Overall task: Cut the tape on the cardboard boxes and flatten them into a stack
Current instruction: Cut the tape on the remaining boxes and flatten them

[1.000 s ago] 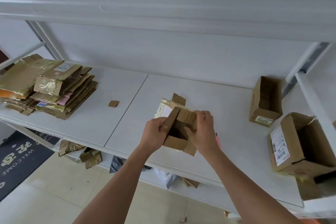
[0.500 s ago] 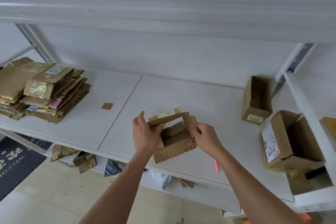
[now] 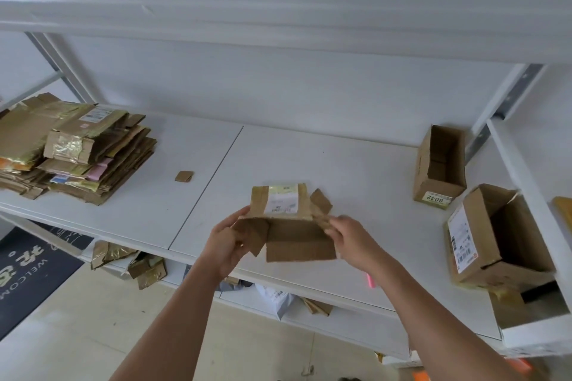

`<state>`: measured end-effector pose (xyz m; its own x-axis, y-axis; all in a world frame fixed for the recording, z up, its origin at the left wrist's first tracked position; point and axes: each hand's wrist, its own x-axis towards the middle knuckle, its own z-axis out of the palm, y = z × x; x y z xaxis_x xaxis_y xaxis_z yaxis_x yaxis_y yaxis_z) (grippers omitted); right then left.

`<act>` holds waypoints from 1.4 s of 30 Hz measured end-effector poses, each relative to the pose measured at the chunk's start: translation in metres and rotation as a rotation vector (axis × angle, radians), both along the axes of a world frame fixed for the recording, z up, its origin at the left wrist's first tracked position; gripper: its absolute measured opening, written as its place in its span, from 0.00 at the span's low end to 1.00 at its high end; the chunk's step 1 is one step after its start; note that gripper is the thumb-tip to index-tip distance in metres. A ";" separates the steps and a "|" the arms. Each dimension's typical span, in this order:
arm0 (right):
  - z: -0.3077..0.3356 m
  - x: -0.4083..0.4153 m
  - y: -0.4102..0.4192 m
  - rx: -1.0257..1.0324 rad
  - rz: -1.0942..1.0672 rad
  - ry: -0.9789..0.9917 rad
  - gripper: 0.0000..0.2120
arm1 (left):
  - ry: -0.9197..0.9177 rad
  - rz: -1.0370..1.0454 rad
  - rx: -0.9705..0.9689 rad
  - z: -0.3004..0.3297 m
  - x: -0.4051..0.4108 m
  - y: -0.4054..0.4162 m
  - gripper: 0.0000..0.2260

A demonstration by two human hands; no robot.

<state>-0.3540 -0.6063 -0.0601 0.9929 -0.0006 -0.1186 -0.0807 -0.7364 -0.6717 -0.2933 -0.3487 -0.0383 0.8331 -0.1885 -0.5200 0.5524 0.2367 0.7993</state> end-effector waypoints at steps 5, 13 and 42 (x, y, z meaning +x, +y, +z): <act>-0.002 -0.013 0.023 -0.354 0.203 0.366 0.32 | 0.240 0.049 -0.011 -0.028 -0.009 0.021 0.28; -0.037 0.014 0.056 -0.375 0.102 0.135 0.15 | 0.043 -0.090 0.669 -0.059 -0.006 0.005 0.12; -0.119 0.025 0.078 -0.489 -0.099 -0.061 0.34 | -0.693 -0.789 1.426 -0.124 0.019 -0.007 0.41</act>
